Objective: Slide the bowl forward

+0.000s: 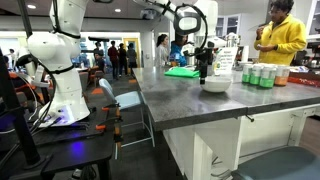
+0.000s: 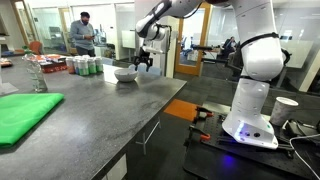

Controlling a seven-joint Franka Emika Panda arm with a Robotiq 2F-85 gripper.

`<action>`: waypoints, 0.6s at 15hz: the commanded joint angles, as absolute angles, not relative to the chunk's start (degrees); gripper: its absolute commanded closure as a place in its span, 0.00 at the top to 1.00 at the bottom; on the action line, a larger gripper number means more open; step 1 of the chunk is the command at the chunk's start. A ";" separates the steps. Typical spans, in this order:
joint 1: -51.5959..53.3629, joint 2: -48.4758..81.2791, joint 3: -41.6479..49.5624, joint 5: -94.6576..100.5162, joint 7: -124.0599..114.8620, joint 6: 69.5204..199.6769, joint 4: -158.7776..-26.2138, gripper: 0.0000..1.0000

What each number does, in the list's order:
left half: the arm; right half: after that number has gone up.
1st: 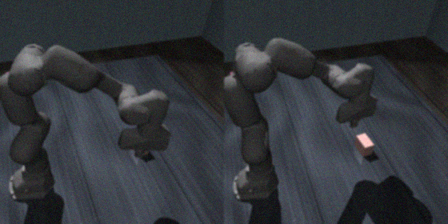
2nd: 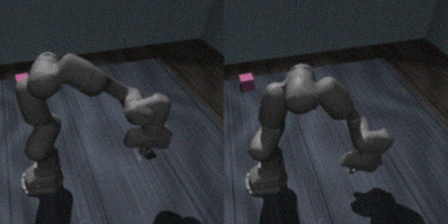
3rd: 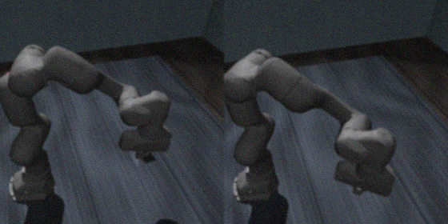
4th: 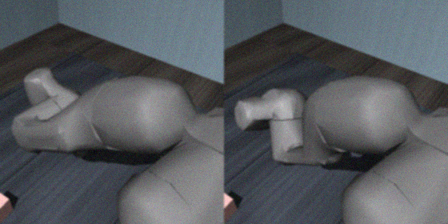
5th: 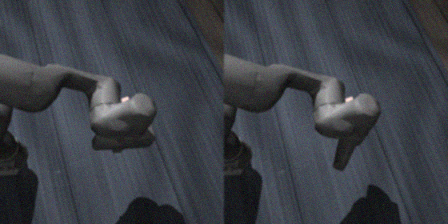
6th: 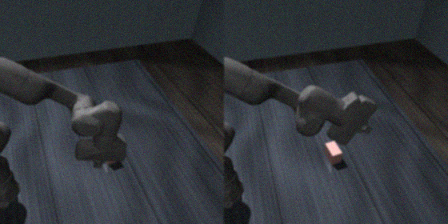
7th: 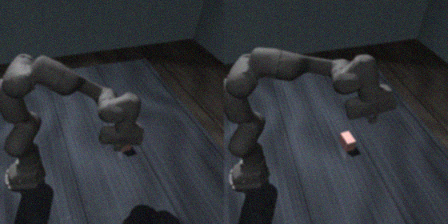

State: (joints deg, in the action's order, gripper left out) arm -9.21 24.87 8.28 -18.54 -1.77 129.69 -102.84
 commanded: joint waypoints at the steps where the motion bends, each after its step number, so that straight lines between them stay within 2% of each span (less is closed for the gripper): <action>1: -9.26 28.78 7.71 -19.94 -13.16 127.00 -97.47 1.00; 6: -7.94 30.33 8.68 -20.06 -29.28 125.56 -94.72 1.00; 9: -8.40 30.19 8.62 -21.76 -35.42 124.95 -94.95 0.94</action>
